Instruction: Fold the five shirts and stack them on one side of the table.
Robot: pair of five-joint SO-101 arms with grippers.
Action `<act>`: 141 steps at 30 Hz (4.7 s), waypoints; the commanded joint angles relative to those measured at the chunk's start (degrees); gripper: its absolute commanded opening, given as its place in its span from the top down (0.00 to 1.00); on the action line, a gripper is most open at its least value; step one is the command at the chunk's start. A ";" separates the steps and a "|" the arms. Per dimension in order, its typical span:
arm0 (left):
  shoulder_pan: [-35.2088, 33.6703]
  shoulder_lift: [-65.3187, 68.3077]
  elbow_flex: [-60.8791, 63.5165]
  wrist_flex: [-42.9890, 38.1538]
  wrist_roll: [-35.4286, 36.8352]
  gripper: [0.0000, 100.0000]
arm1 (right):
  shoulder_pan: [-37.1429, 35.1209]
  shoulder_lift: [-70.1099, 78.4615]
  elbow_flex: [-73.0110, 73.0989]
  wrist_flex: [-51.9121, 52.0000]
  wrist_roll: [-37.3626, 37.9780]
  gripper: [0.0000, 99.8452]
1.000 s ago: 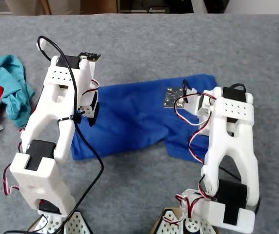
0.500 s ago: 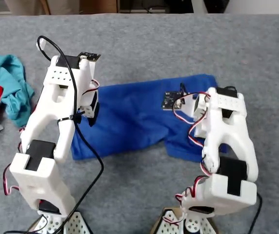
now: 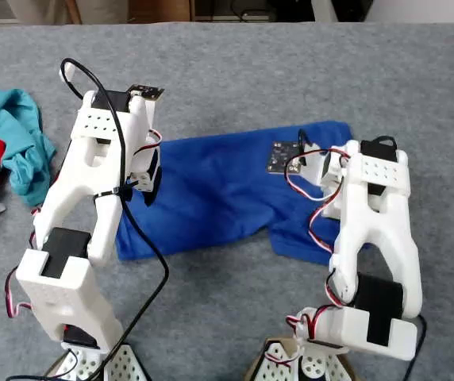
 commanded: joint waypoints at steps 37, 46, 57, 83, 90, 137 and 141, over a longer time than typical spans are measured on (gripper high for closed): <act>-0.26 -2.51 -0.79 -0.53 -0.53 0.86 | 0.92 -11.82 6.02 8.26 -0.44 0.99; -0.26 -2.51 -0.26 -1.76 -0.53 0.86 | 1.01 -6.55 7.43 -3.43 -0.53 0.85; -0.26 -2.51 -0.26 -1.76 -0.35 0.86 | 1.19 8.22 -0.92 -3.52 -0.53 0.89; -0.26 -2.51 -0.26 -1.85 -0.44 0.86 | 0.92 -16.92 13.14 6.86 -0.44 0.99; -0.26 -2.51 -0.26 -2.02 -0.44 0.86 | 0.92 -29.67 26.51 7.47 -0.35 0.99; -0.26 -2.77 -0.35 -1.23 -0.18 0.86 | -5.14 -34.86 29.58 13.10 -0.26 0.96; -0.26 -2.59 -0.53 -1.23 -0.18 0.86 | -7.34 -37.93 29.76 15.91 -0.44 0.96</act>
